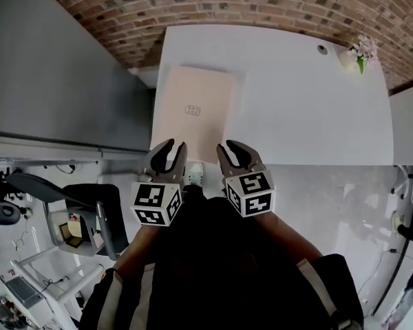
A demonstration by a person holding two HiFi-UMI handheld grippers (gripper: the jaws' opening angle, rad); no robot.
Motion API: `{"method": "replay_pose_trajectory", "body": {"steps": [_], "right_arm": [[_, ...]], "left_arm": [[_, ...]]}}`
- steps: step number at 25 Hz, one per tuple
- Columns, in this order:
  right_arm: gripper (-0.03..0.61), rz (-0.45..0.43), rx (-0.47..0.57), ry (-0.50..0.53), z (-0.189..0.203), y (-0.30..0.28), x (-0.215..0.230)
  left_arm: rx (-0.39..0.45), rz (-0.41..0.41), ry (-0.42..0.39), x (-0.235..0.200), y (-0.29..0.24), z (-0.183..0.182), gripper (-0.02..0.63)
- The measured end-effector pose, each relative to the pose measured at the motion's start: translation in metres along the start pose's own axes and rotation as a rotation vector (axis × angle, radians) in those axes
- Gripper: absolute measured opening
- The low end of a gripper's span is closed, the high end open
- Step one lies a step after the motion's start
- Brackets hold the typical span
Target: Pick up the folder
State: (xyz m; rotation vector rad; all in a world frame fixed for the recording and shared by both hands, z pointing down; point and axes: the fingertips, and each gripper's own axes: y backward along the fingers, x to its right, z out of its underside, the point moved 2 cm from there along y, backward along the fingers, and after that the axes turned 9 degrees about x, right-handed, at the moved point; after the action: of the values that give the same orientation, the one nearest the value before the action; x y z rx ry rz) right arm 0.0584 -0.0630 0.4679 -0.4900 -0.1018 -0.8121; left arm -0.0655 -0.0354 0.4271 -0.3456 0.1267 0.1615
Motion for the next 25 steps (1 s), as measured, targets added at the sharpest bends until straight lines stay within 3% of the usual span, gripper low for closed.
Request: {"method": "replay_pose_trajectory", "body": {"steps": [6, 11, 17, 25], "right_arm": [[0.137, 0.083, -0.052, -0.032, 0.006, -0.021, 0.009], [0.172, 0.153, -0.098, -0.081, 0.017, -0.040, 0.017], [0.199, 0.229, -0.141, -0.116, 0.028, -0.059, 0.028], [0.276, 0.247, -0.212, -0.199, 0.048, -0.079, 0.036]], "left_arm": [[-0.054, 0.075, -0.020, -0.034, -0.031, 0.002, 0.167], [-0.131, 0.104, 0.011, -0.067, -0.052, 0.020, 0.245], [-0.200, 0.132, 0.024, -0.100, -0.074, 0.042, 0.280], [-0.277, 0.156, 0.067, -0.125, -0.101, 0.069, 0.334]]}}
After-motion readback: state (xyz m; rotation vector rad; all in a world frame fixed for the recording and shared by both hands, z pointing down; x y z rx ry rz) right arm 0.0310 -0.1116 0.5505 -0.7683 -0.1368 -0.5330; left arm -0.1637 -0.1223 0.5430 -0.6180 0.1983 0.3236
